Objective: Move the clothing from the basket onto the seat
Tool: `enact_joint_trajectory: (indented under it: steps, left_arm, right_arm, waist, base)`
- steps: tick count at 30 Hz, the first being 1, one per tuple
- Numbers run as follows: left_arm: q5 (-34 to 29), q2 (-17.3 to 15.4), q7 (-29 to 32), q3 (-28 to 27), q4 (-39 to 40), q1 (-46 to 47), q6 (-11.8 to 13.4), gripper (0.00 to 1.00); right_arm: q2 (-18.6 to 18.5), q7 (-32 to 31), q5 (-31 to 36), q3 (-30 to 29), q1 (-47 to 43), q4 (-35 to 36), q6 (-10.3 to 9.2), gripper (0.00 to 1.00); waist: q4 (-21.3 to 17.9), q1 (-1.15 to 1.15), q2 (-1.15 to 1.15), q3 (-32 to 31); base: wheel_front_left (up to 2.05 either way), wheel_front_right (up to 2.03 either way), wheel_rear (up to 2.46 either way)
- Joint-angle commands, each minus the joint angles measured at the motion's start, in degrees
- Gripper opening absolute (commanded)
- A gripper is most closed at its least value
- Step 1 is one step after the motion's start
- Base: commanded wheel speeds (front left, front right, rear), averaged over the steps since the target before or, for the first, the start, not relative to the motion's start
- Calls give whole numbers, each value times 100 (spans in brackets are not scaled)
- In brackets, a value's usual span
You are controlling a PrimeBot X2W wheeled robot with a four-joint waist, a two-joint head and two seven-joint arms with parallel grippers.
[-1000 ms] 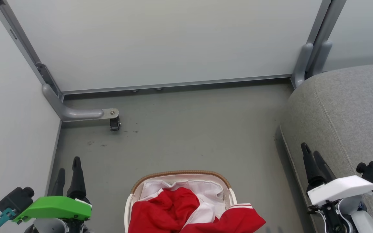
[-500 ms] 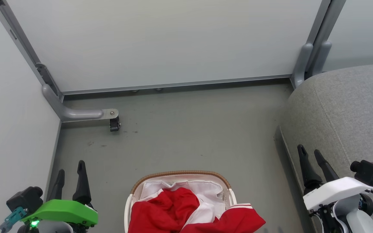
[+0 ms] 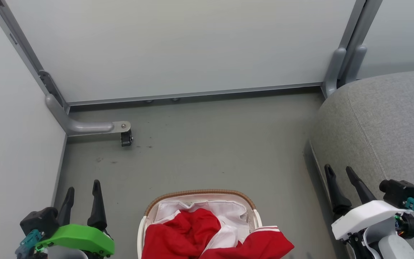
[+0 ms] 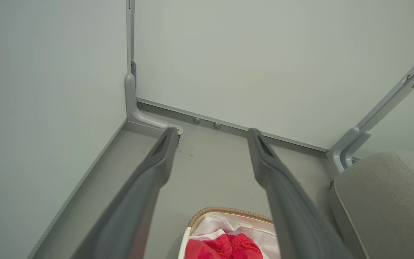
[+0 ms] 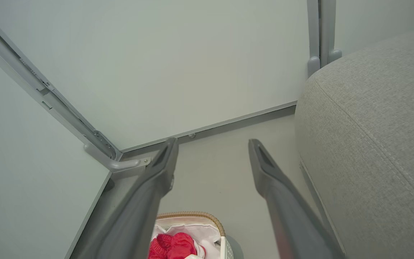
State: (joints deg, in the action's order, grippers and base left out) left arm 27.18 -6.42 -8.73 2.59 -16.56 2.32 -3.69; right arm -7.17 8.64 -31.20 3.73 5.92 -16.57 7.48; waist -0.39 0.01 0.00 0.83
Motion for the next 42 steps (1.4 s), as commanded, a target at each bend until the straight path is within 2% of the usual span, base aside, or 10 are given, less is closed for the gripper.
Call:
enact_joint_trajectory:
  steps: [1,36,42]
  left_arm:
    - [-198,-70,-61,24,36,-43,32,100]
    - [-1952,-5,-491,57,218,-223,-24,100]
    - [-2204,59,-553,91,229,-209,-49,100]
  right_arm:
    - [-53,72,182,8,56,15,1,100]
    - [17,502,2013,35,11,-67,1,100]
    - [9,566,2257,63,86,-43,1,100]
  waist:
    - [-5,-1,0,4]
    - [-42,-1,0,51]
    - [-79,-1,0,221]
  base:
    - [0,0,0]
    - [0,0,0]
    - [0,0,0]
